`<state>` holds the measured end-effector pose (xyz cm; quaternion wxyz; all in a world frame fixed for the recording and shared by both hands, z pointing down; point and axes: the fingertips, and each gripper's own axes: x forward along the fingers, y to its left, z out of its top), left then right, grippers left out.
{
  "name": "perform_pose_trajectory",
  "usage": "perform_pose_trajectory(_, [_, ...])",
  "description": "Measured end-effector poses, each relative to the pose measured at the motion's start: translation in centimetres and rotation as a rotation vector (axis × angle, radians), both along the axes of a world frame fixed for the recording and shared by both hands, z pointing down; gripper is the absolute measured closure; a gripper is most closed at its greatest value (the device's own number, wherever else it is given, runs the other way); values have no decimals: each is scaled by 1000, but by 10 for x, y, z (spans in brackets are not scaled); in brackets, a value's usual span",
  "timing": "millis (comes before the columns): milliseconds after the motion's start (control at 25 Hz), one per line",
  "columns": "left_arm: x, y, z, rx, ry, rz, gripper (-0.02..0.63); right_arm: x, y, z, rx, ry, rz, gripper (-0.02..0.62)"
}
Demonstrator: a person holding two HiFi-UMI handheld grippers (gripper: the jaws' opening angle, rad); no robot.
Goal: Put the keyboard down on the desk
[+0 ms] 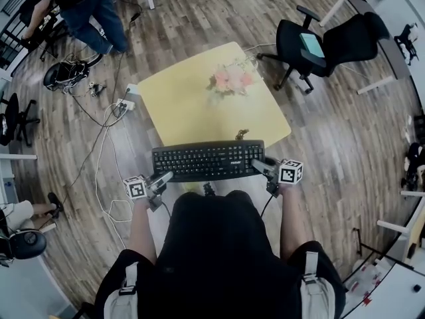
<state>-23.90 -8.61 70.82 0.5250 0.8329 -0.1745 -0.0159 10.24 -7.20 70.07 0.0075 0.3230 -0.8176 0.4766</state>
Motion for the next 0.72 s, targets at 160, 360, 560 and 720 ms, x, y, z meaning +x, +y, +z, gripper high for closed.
perform_pose_trajectory(160, [1,-4,8,-20,3,1,480,1,-6,6,-7,18,-4,417])
perform_pose_trajectory(360, [2,-3,12,-21,-34,11,477,0,-5,13,-20,47,-10,407])
perform_pose_trajectory(560, [4,-2,20,-27,-38,-20,469,4,-5,23,-40,49,-7,400])
perform_pose_trajectory(720, [8,-4,28,-35,-61,-48,460,5,-13,28,-58,49,-36,399])
